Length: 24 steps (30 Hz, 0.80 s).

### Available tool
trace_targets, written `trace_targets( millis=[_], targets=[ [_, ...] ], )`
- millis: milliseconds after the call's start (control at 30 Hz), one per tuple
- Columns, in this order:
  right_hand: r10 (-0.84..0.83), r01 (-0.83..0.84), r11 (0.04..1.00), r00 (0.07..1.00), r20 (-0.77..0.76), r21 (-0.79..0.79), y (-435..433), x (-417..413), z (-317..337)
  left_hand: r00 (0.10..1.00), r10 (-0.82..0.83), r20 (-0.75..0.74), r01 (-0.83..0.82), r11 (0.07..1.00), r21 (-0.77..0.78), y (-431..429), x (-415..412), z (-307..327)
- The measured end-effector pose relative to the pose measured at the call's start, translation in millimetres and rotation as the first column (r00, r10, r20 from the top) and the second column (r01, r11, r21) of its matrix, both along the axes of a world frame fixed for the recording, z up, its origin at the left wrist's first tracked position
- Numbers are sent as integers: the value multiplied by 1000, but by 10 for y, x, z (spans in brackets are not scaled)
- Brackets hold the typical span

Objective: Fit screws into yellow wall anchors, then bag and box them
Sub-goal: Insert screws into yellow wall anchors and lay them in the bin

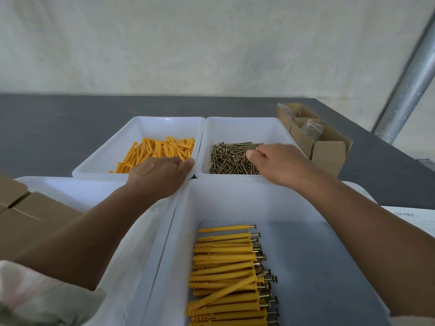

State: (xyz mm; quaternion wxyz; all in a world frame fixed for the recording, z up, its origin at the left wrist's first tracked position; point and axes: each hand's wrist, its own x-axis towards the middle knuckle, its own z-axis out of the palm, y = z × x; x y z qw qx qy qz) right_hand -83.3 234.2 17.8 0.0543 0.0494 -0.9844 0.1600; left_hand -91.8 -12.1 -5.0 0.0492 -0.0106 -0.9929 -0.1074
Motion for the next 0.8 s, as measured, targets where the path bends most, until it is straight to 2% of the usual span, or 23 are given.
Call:
trace_targets(
  millis=[100, 200, 267, 400, 567, 800],
  targets=[
    [-58, 48, 997, 983, 176, 61, 78, -105, -133, 999, -25, 38, 26, 999, -30, -2, -12, 5],
    [-86, 45, 988, 954, 288, 148, 80, -203, -178, 998, -38, 47, 41, 997, -63, -3, -31, -3],
    [-96, 47, 988, 936, 339, 150, 70, -250, -175, 998, -36, 46, 39, 997, -63, -7, -39, -8],
    [34, -87, 991, 901, 432, 104, 55, -267, -128, 999, -27, 27, 28, 998, -56, -8, -35, -17],
    [73, -144, 979, 908, 412, 144, 47, -273, -118, 999, -29, 21, 30, 999, -43, -13, -47, -17],
    [77, -137, 980, 931, 357, 143, 47, -274, -130, 998, 9, -63, -7, 999, 38, -1, -50, -30]
  ],
)
